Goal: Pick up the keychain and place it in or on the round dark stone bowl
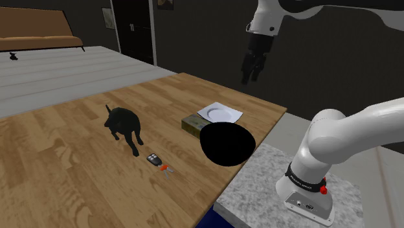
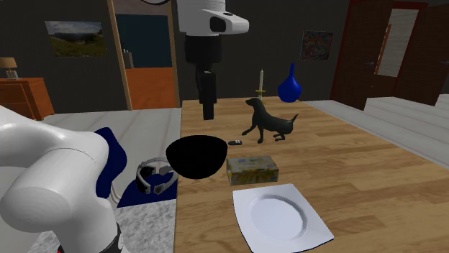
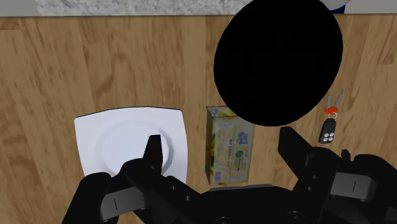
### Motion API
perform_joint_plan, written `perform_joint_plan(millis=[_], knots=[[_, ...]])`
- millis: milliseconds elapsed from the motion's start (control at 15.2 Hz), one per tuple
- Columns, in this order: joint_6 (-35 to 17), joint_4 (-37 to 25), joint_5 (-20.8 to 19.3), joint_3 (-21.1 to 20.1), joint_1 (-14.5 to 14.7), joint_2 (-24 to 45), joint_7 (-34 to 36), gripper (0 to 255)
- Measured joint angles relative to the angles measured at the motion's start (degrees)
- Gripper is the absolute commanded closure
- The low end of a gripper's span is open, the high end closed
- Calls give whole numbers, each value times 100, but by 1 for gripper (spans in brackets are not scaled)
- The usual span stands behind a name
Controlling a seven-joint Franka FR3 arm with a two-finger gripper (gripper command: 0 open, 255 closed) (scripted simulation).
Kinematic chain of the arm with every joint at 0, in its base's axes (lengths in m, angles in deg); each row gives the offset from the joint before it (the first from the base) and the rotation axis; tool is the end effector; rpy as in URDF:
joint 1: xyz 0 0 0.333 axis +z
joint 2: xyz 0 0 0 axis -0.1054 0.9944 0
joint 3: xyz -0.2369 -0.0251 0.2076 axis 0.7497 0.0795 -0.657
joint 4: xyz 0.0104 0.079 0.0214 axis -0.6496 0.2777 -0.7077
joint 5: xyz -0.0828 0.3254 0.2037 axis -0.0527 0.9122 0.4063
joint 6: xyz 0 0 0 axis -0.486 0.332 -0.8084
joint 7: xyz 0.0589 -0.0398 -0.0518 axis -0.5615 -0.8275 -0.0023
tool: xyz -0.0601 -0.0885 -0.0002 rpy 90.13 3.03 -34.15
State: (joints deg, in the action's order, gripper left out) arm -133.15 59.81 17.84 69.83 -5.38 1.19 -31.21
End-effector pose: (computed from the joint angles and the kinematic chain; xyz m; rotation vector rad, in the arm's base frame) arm 0.2933 0.0155 0.5943 -3.0297 0.0276 -0.0274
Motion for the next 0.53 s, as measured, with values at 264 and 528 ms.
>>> perform_joint_plan(millis=[264, 528], knots=[[-299, 121, 130, -243, 72, 148, 201, 0], [-848, 281, 359, -713, 207, 464, 594, 0]])
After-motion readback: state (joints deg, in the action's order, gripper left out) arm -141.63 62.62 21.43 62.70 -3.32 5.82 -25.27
